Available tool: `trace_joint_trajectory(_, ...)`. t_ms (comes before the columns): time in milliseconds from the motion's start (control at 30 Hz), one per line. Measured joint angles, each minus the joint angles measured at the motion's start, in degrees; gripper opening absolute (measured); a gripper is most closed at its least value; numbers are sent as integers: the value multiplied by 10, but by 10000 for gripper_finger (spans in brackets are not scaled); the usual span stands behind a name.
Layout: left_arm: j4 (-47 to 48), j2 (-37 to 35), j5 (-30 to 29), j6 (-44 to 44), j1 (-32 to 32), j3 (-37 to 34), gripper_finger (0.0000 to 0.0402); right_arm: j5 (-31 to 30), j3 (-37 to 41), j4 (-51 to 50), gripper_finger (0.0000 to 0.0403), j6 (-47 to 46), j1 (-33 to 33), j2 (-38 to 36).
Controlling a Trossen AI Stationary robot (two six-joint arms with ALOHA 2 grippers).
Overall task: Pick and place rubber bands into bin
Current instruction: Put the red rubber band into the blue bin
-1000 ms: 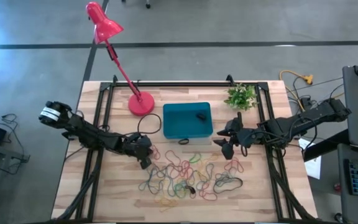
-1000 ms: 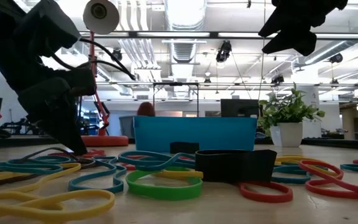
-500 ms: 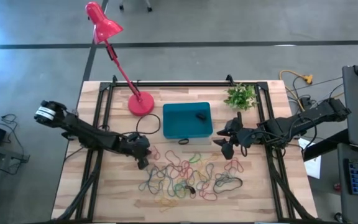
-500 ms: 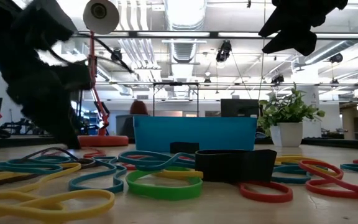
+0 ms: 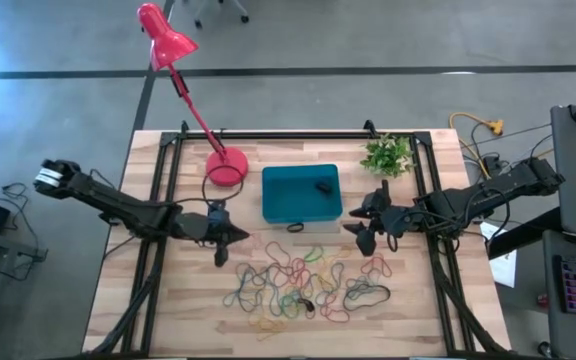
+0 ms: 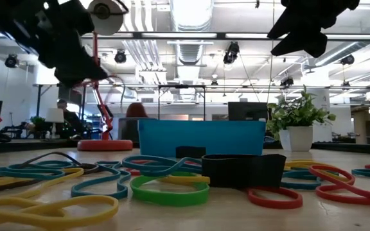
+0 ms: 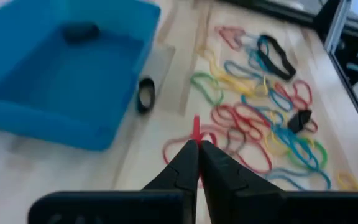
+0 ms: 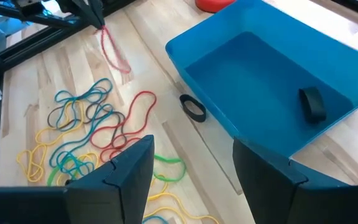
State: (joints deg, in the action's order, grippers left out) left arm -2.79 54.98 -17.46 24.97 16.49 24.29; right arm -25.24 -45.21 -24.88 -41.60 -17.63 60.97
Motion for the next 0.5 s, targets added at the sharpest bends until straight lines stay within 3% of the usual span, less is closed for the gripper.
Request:
trace_joint_trajectory(233, -50, 9, -10, -33, -11, 2, 0, -9, 0, 0, 205, 3, 0, 0)
trace_joint_trajectory(500, -158, 72, -8, -74, -66, 10, 0, -19, 0, 0, 205, 3, 0, 0)
